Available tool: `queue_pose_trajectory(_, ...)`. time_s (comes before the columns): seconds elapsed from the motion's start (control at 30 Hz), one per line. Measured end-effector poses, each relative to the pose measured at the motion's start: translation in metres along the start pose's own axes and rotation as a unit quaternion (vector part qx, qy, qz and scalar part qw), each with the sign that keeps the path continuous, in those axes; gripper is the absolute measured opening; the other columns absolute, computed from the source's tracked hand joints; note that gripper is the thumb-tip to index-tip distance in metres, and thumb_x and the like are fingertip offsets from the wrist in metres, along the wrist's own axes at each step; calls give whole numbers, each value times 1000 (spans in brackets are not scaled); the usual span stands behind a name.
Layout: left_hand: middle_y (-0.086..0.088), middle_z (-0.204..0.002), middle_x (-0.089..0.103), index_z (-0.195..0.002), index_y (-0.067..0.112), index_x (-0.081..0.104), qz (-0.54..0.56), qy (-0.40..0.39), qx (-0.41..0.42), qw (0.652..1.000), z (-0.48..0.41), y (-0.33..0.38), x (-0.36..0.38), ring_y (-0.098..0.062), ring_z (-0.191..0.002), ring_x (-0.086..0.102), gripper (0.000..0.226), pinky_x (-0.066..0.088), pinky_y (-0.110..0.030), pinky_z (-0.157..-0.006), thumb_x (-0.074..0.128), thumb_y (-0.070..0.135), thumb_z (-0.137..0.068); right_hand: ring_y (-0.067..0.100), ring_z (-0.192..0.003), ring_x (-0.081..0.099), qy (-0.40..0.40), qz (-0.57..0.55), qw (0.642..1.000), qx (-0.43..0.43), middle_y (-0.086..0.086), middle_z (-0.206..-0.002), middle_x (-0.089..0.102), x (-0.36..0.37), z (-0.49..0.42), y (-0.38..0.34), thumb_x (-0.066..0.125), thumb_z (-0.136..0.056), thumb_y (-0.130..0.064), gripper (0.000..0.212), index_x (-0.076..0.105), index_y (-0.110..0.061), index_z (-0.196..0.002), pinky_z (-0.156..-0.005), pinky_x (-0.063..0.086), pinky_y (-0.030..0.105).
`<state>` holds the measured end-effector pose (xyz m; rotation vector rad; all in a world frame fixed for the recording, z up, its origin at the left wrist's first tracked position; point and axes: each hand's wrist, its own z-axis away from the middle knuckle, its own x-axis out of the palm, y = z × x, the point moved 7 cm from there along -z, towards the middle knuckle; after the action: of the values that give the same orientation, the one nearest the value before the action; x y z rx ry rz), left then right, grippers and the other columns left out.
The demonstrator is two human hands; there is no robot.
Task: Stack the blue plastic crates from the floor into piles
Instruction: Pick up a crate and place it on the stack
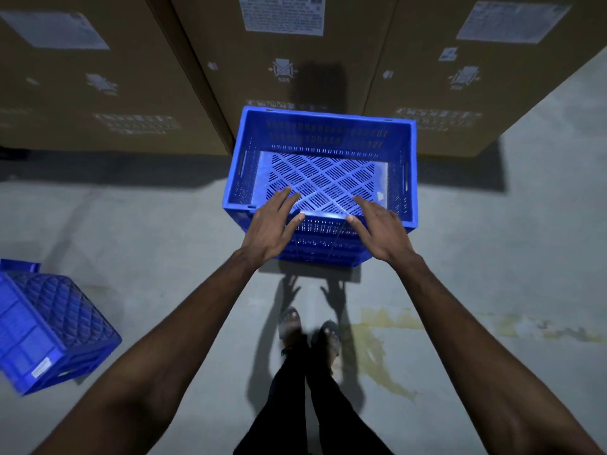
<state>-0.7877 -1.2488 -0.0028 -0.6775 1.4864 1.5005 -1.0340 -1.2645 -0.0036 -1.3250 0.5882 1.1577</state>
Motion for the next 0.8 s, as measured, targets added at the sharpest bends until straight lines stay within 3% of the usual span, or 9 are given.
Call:
queue_pose_trajectory(0.1,-4,-162,39,-152,21,42,62,8,-41,997,48,18,-14,-21,-151,33,61,35,-45,-119,33,59,-106,29,-136,48,18,-28,999,4,8,-150,51,-27,32,-24,24,-103,-66,68,28,-23,-156,-111,36,54)
queue_pose_trajectory(0.27,-6,-152,52,-141,20,56,72,24,-82,994,139,40,-21,-21,-144,44,61,41,-42,-114,35,61,-102,25,-133,51,46,15,998,-28,7,-140,59,-39,92,-54,23,-102,-67,68,35,-22,-152,-115,29,55)
queue_pose_trajectory(0.4,-7,-148,56,-129,24,66,41,55,-106,992,200,51,-28,-24,-138,50,44,42,-37,-109,48,52,-100,27,-121,59,78,-4,995,-55,8,-129,65,-31,137,-72,29,-103,-62,62,50,-18,-140,-100,45,45)
queue_pose_trajectory(0.47,-5,-149,54,-132,26,64,40,62,-132,988,224,51,-30,-24,-136,50,36,42,-35,-106,55,43,-102,28,-114,63,62,-12,996,-67,7,-124,68,-18,155,-87,31,-103,-61,59,54,-17,-136,-92,49,42)
queue_pose_trajectory(0.57,-4,-151,52,-138,29,60,46,54,-180,981,261,43,-24,-25,-138,49,40,41,-39,-107,53,46,-103,26,-113,62,14,-9,996,-85,5,-124,68,10,175,-114,32,-102,-62,57,56,-19,-133,-87,51,41)
queue_pose_trajectory(0.8,8,-132,63,-123,31,67,81,80,-231,966,356,2,-24,-18,-120,60,35,48,-37,-98,47,51,-101,23,-120,57,-80,2,985,-154,1,-129,64,78,214,-201,52,-99,-48,42,60,-19,-128,-93,46,37)
